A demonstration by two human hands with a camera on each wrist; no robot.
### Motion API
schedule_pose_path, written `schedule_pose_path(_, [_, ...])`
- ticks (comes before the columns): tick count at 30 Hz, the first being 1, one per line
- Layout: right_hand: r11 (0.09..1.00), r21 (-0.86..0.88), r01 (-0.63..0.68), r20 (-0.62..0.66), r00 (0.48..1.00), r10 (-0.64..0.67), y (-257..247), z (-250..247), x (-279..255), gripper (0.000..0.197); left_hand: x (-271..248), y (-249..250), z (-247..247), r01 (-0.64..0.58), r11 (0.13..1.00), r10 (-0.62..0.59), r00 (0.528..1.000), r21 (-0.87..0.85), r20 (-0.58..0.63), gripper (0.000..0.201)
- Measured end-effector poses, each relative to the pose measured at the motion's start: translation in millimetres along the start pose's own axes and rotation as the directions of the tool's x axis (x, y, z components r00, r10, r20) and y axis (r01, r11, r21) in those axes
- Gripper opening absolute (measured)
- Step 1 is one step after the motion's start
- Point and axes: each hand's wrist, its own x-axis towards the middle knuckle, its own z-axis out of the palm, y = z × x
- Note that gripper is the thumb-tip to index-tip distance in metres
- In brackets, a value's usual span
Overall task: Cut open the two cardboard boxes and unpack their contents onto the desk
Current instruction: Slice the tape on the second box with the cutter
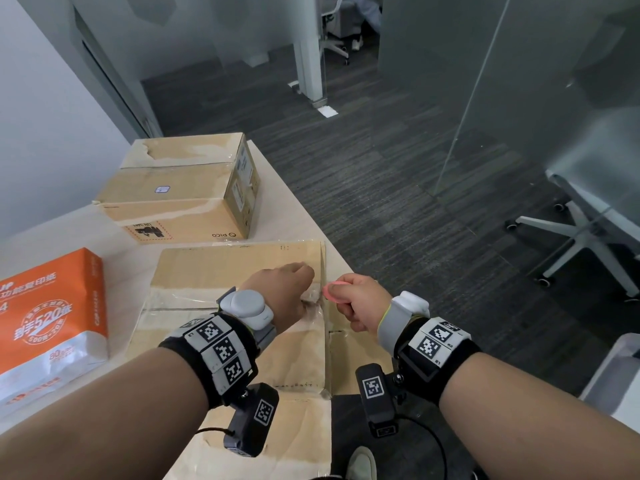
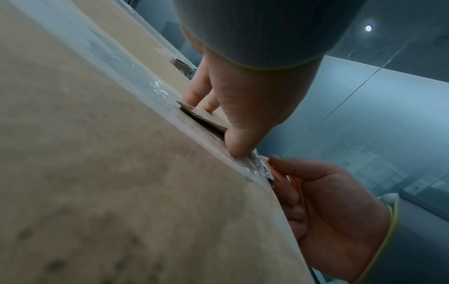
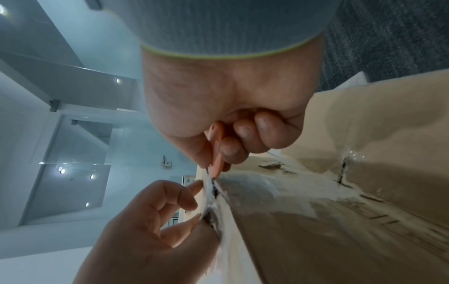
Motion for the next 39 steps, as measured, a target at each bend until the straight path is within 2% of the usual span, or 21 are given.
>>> schedule_pose_path(5, [0.998, -0.06, 0.01, -0.023, 1.0, -0.011, -2.4, 1.6, -1.8, 0.019, -0.4, 1.2, 1.4, 0.011, 1.0, -0.011, 1.0, -0.006, -0.028, 0.021])
schedule_pose_path(12, [0.998, -0.067, -0.006, 0.043, 0.999, 0.009, -5.5, 1.6, -12.3, 0.026, 3.6, -1.1, 4.4, -0.006, 1.0, 0.006, 0.999, 0.005, 0.043, 0.017])
schedule_pose_path(16, [0.997, -0.078, 0.022, 0.046, 0.999, -0.019, -6.9, 7.8, -20.4, 0.034, 6.2, -2.9, 6.1, -0.007, 1.0, 0.007, 1.0, -0.009, 0.003, 0.02])
schedule_pose_path(19, [0.999, -0.037, -0.019, 0.042, 0.999, 0.02, -8.6, 6.1, -23.6, 0.028, 2.5, -8.5, 7.6, -0.018, 0.999, 0.016, 0.999, -0.046, -0.049, 0.016])
schedule_pose_path(23, [0.998, -0.011, -0.068, -0.042, 0.997, 0.067, -7.9, -2.9, -22.4, 0.011, -6.7, -30.8, 9.5, -0.005, 0.976, -0.02, 0.993, -0.218, -0.113, 0.016])
schedule_pose_path(25, [0.999, 0.015, -0.05, -0.088, 0.995, 0.051, -8.2, -6.2, -21.7, 0.015, -12.9, -46.2, 10.5, 0.008, 0.93, -0.06, 0.99, -0.368, -0.131, 0.007])
schedule_pose_path(27, [1.0, 0.024, -0.004, -0.114, 0.993, 0.006, -13.9, -3.9, -21.5, 0.019, -22.7, -69.3, 14.2, 0.046, 0.88, -0.127, 0.982, -0.472, -0.142, 0.019])
schedule_pose_path(29, [0.999, 0.028, 0.043, -0.127, 0.991, -0.039, -22.2, 1.1, -21.2, 0.017, -31.9, -99.0, 19.9, 0.148, 0.884, -0.229, 0.964, -0.444, -0.134, 0.025])
schedule_pose_path(30, [0.998, 0.026, 0.065, -0.132, 0.989, -0.061, -26.6, 5.1, -21.3, 0.015, -37.7, -114.5, 21.9, 0.231, 0.881, -0.305, 0.945, -0.414, -0.12, 0.035])
schedule_pose_path(33, [0.993, 0.009, 0.116, -0.131, 0.985, -0.114, -39.2, 24.6, -19.6, 0.015, -60.1, -159.3, 34.4, 0.465, 0.777, -0.518, 0.855, -0.425, -0.011, 0.074])
schedule_pose_path(34, [0.991, 0.005, 0.134, -0.128, 0.983, -0.132, -41.9, 28.6, -20.0, 0.016, -64.1, -166.9, 38.9, 0.498, 0.736, -0.546, 0.837, -0.459, 0.033, 0.083])
schedule_pose_path(36, [0.985, -0.008, 0.173, -0.118, 0.978, -0.173, -46.8, 37.8, -20.2, 0.018, -69.1, -173.0, 46.3, 0.508, 0.679, -0.543, 0.833, -0.53, 0.102, 0.094])
schedule_pose_path(39, [0.979, -0.06, 0.195, -0.058, 0.978, -0.198, -53.9, 65.7, -17.7, 0.017, -74.7, -173.5, 57.4, 0.497, 0.681, -0.527, 0.843, -0.538, 0.112, 0.103])
